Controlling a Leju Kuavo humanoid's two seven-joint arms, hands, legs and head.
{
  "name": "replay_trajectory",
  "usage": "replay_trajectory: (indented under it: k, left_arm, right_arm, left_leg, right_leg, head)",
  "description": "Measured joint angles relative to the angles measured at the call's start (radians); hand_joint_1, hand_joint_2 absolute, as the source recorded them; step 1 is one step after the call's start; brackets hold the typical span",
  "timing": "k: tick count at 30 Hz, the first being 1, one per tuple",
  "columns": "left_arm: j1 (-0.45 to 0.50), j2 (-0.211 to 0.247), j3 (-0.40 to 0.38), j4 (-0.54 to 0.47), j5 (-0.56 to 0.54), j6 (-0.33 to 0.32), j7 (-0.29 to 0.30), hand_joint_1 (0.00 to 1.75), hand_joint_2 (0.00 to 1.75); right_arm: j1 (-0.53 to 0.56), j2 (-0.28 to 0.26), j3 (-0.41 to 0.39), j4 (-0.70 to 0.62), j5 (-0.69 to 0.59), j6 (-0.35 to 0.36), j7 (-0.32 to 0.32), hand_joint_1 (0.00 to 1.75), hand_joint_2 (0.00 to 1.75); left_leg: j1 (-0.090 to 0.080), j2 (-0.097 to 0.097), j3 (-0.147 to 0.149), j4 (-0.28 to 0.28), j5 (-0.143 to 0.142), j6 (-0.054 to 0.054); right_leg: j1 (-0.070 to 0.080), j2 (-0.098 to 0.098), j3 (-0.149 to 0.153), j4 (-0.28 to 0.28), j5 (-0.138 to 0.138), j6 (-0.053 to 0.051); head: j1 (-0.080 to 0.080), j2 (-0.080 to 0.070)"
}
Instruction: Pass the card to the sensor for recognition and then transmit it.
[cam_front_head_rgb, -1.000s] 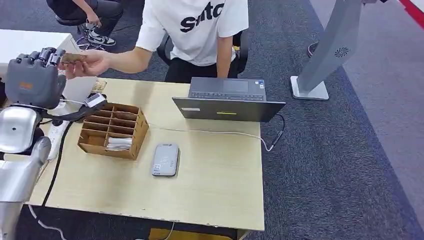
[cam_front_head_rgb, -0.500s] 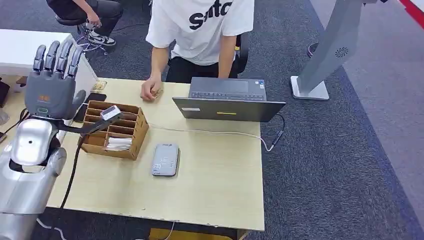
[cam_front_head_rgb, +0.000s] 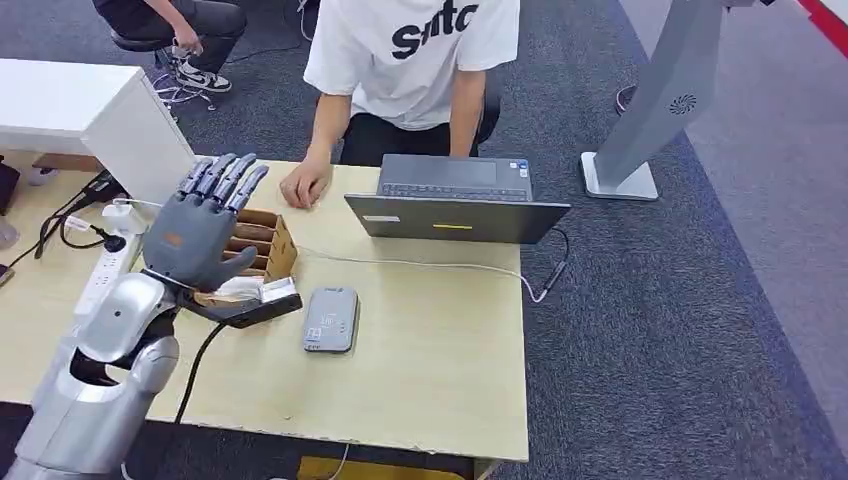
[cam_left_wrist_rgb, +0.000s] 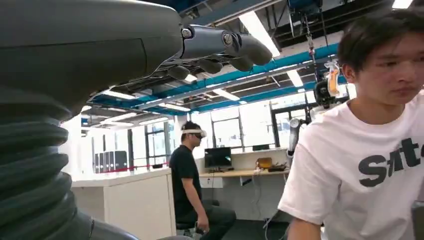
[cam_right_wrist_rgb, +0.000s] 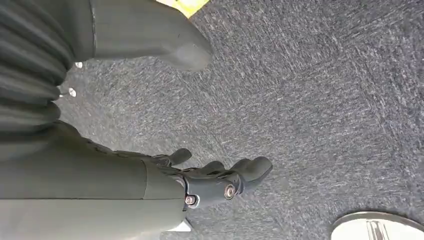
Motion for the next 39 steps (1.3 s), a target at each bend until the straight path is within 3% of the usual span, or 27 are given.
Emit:
replay_trajectory:
  k: [8,12,18,26,33,39]
  left_arm:
    - [0.003,0.000,-0.009,-0.006,0.003,-0.001,0.001,0.00,1.75]
    - [0.003,0.010,-0.023,-0.007,0.102,-0.051,-0.039,0.00,1.75]
    - [0.021,0.069,-0.067,-0.014,0.247,-0.130,-0.086,0.00,1.75]
    - [-0.011,0.169,-0.099,0.021,0.359,-0.238,-0.051,0.00,1.75]
    - [-0.014,0.208,-0.123,0.079,0.400,-0.258,-0.048,0.00,1.75]
    - [-0.031,0.254,-0.136,0.089,0.446,-0.322,-0.034,0.00,1.75]
  right_arm:
    - [0.000,0.000,-0.013,0.000,0.000,0.000,0.000,0.00,1.75]
    - [0.000,0.000,-0.015,0.000,-0.003,0.000,-0.005,0.00,1.75]
    - [0.000,0.000,-0.021,0.000,-0.006,-0.003,-0.005,0.00,1.75]
    - [-0.001,0.000,-0.021,0.000,0.009,-0.004,0.002,0.00,1.75]
    - [-0.001,0.000,-0.021,0.000,0.022,-0.004,0.004,0.00,1.75]
    - [-0.002,0.000,-0.021,0.000,0.030,-0.003,0.004,0.00,1.75]
  left_leg:
    - [0.000,0.000,0.000,0.000,0.000,0.000]
    - [0.000,0.000,0.000,0.000,0.000,0.000]
    - [0.000,0.000,0.000,0.000,0.000,0.000]
    - [0.000,0.000,0.000,0.000,0.000,0.000]
    - [0.000,0.000,0.000,0.000,0.000,0.000]
    - [0.000,0.000,0.000,0.000,0.000,0.000]
  right_leg:
    - [0.000,0.000,0.000,0.000,0.000,0.000]
    - [0.000,0.000,0.000,0.000,0.000,0.000]
    - [0.000,0.000,0.000,0.000,0.000,0.000]
    - [0.000,0.000,0.000,0.000,0.000,0.000]
    - [0.000,0.001,0.000,0.000,0.000,0.000]
    - [0.000,0.000,0.000,0.000,0.000,0.000]
  head:
    - [0.000,0.000]
    - [0.000,0.000]
    - [0.000,0.000]
    - [0.000,0.000]
    - [0.000,0.000]
    - [0.000,0.000]
